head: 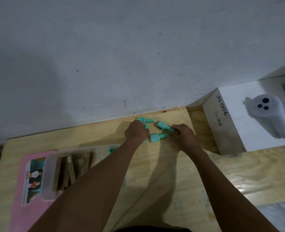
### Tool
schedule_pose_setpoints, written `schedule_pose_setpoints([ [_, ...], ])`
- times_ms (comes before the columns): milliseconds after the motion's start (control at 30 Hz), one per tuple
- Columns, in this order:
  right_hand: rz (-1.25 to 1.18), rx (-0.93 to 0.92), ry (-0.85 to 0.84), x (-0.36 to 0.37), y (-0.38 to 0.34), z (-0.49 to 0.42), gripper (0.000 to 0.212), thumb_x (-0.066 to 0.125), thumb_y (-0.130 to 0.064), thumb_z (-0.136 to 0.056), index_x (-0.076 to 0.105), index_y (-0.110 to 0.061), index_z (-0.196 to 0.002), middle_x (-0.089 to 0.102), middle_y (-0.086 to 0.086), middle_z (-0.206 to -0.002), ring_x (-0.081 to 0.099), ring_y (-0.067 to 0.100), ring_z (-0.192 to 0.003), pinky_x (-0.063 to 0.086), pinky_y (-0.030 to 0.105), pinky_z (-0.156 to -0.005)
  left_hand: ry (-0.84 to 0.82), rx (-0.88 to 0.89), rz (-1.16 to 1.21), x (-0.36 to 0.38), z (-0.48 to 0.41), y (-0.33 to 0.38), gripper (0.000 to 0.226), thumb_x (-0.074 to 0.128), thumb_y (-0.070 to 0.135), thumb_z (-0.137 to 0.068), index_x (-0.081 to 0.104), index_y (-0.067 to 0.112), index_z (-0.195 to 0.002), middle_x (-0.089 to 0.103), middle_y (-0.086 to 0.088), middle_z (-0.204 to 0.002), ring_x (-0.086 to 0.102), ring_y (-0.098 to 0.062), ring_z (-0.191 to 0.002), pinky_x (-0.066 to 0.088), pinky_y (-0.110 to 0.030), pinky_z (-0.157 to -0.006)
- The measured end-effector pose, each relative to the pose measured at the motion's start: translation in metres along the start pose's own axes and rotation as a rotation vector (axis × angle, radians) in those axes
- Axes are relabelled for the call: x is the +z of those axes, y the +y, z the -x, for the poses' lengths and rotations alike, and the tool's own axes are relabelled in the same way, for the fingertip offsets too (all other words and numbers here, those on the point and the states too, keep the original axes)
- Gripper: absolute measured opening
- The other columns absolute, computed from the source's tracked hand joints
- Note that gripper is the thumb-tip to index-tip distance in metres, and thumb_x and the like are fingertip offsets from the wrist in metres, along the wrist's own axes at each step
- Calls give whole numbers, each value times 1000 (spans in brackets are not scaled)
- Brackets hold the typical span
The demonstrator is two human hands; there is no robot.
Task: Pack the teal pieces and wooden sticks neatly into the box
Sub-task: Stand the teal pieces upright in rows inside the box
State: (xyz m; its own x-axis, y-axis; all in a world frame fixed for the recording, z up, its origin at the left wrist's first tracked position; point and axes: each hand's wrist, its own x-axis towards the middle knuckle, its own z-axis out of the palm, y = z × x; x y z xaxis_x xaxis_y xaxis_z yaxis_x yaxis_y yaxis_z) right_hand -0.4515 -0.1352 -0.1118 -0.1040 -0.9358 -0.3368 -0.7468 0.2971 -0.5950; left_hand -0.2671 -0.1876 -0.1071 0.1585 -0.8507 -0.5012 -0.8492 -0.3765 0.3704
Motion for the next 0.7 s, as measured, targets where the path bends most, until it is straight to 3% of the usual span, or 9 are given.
schedule_pose_setpoints([
  [133,-165,54,136,-5,-8,12,31,58,-28,-95,64,-14,-121,64,6,-113,58,14,-95,48,27,-79,49,83,95,-11,6,-4,31,64,29,-84,68,16,-112,68,-4,-117,62,-25,-109,51,-40,-92],
  [233,-269,67,210,-11,-20,27,28,58,-34,-94,68,-15,-113,67,1,-102,59,10,-88,45,19,-68,131,174,299,-27,16,-8,24,68,24,-83,71,10,-102,72,-7,-100,67,-23,-92,54,-32,-82],
  [333,-340,42,247,-14,-42,48,30,58,-39,-94,70,-15,-107,66,-7,-87,60,5,-79,45,17,-66,165,259,469,-50,36,-14,25,72,20,-81,69,5,-101,68,-5,-88,60,-16,-77,49,-25,-72],
  [500,-382,-78,171,-1,-81,85,26,59,-40,-93,72,-17,-97,65,-12,-76,57,-3,-69,41,8,-56,168,319,565,-86,71,-42,24,74,23,-81,69,10,-101,65,1,-90,57,-7,-75,44,-7,-62],
  [700,-351,-218,70,28,-101,118,21,65,-41,-88,74,-22,-90,71,-10,-83,62,5,-76,45,12,-65,248,368,504,-109,109,-97,16,76,26,-77,65,21,-88,65,2,-87,51,-13,-61,44,-20,-59],
])
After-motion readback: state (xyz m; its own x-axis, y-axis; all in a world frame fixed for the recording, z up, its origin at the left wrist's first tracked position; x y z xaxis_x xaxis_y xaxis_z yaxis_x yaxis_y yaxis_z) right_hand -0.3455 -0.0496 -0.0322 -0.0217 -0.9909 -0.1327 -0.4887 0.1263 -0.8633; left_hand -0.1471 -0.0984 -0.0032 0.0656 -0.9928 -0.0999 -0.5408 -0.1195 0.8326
